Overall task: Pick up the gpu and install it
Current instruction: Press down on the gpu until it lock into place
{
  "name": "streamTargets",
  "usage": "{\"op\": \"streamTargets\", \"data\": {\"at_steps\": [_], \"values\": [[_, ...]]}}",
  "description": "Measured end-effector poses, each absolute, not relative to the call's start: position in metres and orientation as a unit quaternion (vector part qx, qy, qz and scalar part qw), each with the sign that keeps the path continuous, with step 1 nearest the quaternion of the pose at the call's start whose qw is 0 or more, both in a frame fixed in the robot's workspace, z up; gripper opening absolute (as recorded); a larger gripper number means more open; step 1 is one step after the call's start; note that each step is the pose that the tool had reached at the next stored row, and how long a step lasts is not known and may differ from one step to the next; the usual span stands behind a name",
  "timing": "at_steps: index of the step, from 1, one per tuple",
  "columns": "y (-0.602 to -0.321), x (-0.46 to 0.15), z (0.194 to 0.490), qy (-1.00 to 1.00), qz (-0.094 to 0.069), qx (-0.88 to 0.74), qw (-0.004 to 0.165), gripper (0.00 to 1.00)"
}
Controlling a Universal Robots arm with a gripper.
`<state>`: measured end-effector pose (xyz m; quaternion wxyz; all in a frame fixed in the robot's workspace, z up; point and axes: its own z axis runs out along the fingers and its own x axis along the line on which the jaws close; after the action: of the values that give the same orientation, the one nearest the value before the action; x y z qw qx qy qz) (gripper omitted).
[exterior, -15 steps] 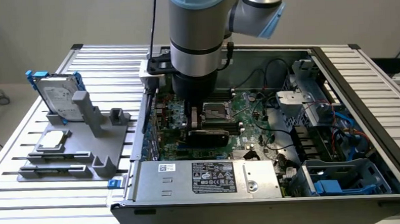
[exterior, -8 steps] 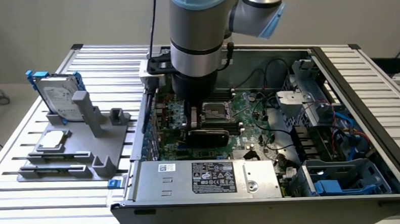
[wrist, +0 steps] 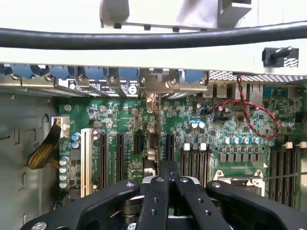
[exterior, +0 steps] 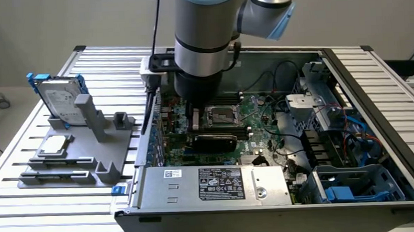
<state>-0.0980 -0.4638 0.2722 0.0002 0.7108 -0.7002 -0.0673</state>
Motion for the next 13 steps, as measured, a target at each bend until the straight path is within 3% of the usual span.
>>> {"op": "streamTargets", "data": {"at_steps": [6,13], "values": [[-0.4638,-0.1005,0.2723,-0.700,-0.086,0.708,0.023,0.11],[-0.4604,-0.1016,0.2743,-0.702,-0.073,0.707,0.042,0.11]]}}
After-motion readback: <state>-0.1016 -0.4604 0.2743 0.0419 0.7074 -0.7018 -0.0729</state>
